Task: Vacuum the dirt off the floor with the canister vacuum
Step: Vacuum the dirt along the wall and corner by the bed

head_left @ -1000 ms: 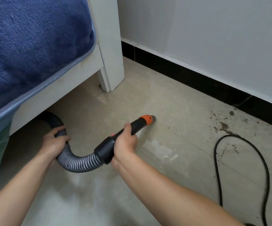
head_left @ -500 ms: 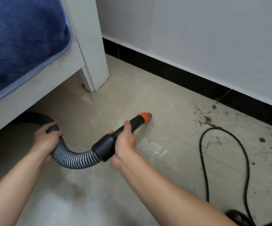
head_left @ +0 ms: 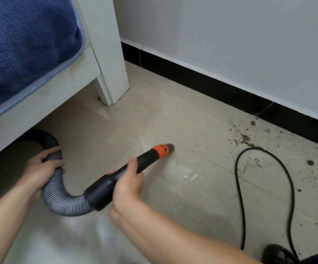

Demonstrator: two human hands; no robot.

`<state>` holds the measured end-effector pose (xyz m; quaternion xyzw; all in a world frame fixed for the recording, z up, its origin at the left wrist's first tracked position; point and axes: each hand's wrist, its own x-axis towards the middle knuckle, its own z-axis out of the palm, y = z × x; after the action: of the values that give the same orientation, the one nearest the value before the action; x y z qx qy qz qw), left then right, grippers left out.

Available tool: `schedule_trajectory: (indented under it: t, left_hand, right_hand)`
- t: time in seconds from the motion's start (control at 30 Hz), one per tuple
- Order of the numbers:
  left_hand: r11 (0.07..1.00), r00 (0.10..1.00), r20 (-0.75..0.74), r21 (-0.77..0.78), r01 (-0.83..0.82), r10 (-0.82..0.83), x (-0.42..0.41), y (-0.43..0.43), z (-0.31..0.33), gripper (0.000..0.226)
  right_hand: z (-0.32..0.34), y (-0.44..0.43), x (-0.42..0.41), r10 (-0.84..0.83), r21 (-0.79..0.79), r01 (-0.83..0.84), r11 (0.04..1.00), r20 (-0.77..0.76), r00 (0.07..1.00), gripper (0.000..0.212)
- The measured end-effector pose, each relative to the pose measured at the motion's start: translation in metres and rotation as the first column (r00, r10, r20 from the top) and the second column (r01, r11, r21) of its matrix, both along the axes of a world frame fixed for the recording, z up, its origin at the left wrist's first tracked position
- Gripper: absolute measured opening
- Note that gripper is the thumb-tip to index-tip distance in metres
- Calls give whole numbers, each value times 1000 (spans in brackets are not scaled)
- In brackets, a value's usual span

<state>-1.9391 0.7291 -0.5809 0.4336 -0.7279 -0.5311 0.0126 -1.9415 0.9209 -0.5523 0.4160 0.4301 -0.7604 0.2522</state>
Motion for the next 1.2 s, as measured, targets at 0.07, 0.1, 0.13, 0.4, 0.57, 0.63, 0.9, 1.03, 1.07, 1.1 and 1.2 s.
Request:
schedule_trajectory:
  t: [0.07,0.1,0.13,0.4,0.57,0.63,0.9,1.03,1.07,1.1,1.2]
  left_hand:
    - [999,996,72,-11,48,-47,23,-20,7,55]
    - [999,993,109,-14,46,-45,35,-28,10,56]
    - [999,990,138,-21,40,-37,45,-35,10,56]
    - [999,999,0,-14,-49,49,38,-11,14,62]
    - [998,999,-11,-39,-53,52,12,8,4,55]
    - [998,1000,9,-57,-21,22,-6,27,-3,52]
    - [911,927,105,-174,374,-361,-86,127,-18,42]
    - [864,880,104,-167,475,-464,-111,155,-16,41]
    - [855,870,113,-158,493,-481,-113,161,-13,41]
    - [844,859,121,-158,512,-498,-114,165,-13,42]
    - [773,794,215,-190,606,-569,-110,166,-17,57]
  right_hand:
    - [0,-17,25,47,-57,-45,997,38,998,30]
    - [0,-24,35,67,-86,-62,994,51,996,30]
    - [1,-29,42,81,-108,-74,991,58,995,31]
    - [2,-17,17,112,-61,-109,992,45,993,30]
    - [-1,12,8,-2,-53,5,999,44,999,31]
    - [-6,35,-6,-80,-19,80,997,9,997,31]
    - [-9,141,-40,-388,79,391,917,-47,920,31]
    - [-8,172,-52,-471,79,476,876,-69,879,35]
    - [-9,179,-58,-484,77,489,869,-75,872,39]
    - [-10,186,-63,-489,80,495,865,-80,868,41]
    - [-17,197,-72,-456,112,465,878,-98,885,40]
